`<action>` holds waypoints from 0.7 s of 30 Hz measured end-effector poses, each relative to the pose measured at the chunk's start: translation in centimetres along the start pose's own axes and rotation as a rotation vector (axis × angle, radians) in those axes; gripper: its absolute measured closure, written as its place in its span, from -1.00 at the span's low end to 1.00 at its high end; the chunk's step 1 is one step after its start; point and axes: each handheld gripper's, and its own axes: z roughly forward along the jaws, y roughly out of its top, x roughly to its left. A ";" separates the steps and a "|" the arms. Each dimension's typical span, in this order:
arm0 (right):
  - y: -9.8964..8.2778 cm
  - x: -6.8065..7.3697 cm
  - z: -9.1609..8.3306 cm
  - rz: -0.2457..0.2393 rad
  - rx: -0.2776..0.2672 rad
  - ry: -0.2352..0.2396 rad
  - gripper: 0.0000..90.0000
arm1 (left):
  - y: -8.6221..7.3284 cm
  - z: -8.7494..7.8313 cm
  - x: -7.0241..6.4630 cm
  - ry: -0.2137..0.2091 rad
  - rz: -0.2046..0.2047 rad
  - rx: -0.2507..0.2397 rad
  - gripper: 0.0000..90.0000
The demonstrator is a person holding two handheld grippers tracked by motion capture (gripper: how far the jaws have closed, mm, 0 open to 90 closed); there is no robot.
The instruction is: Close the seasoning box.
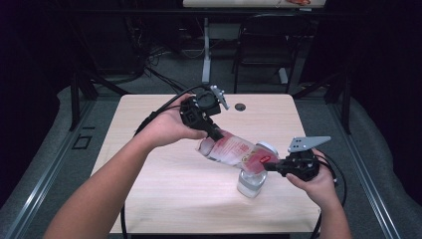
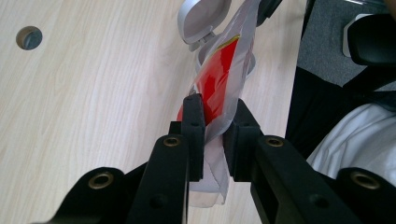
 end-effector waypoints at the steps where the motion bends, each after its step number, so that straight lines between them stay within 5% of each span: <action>1: 0.0 0.0 0.0 0.000 0.002 0.002 0.99 | 0.0 0.0 0.0 -0.001 -0.002 0.001 0.78; 21: 0.0 0.3 0.4 -0.002 0.015 0.034 0.99 | 0.0 0.0 0.0 0.010 0.002 0.008 0.77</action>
